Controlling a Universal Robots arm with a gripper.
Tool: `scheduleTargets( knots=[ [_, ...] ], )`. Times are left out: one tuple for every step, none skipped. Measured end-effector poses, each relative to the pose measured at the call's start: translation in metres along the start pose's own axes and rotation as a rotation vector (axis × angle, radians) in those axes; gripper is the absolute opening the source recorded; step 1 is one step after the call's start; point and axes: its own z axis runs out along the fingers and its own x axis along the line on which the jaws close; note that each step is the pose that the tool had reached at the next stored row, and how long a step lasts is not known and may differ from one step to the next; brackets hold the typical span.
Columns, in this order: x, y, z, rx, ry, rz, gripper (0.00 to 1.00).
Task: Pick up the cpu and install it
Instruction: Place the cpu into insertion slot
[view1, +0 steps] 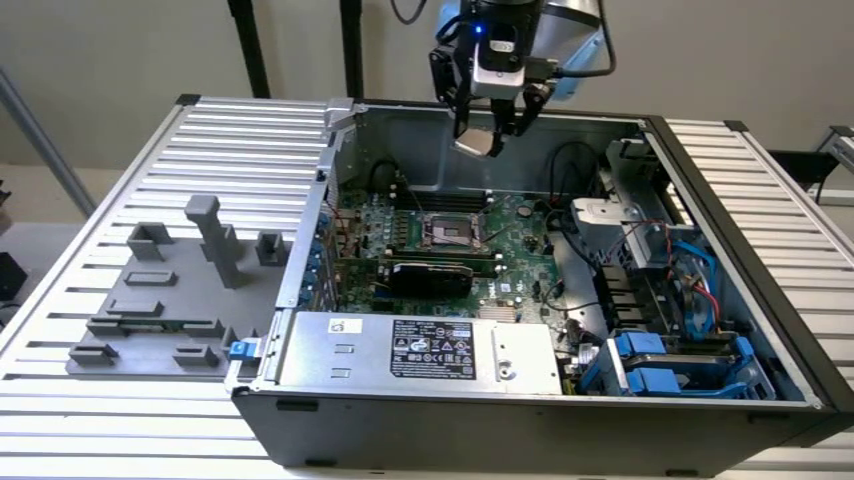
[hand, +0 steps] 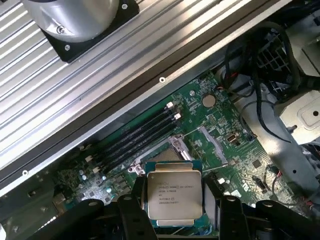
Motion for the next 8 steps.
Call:
scheduleTargets(
  knots=[
    [0.0000,-0.0001,0.0010,-0.0006,-0.0014,0.018,0.55],
    [-0.0001,-0.0002,0.0021,-0.0012,-0.0028,0.036,0.55],
    [-0.0001,-0.0003,0.0032,-0.0017,-0.0043,0.054,0.55],
    [-0.0001,-0.0004,0.0043,-0.0022,-0.0058,0.072,0.55],
    [-0.0002,-0.0005,0.0055,-0.0028,-0.0073,0.090,0.55],
    [-0.0002,-0.0005,0.0068,-0.0035,-0.0087,0.109,0.55],
    [-0.0003,-0.0006,0.0079,-0.0040,-0.0102,0.127,0.55],
    [-0.0003,-0.0007,0.0091,-0.0047,-0.0117,0.146,0.55]
  ],
)
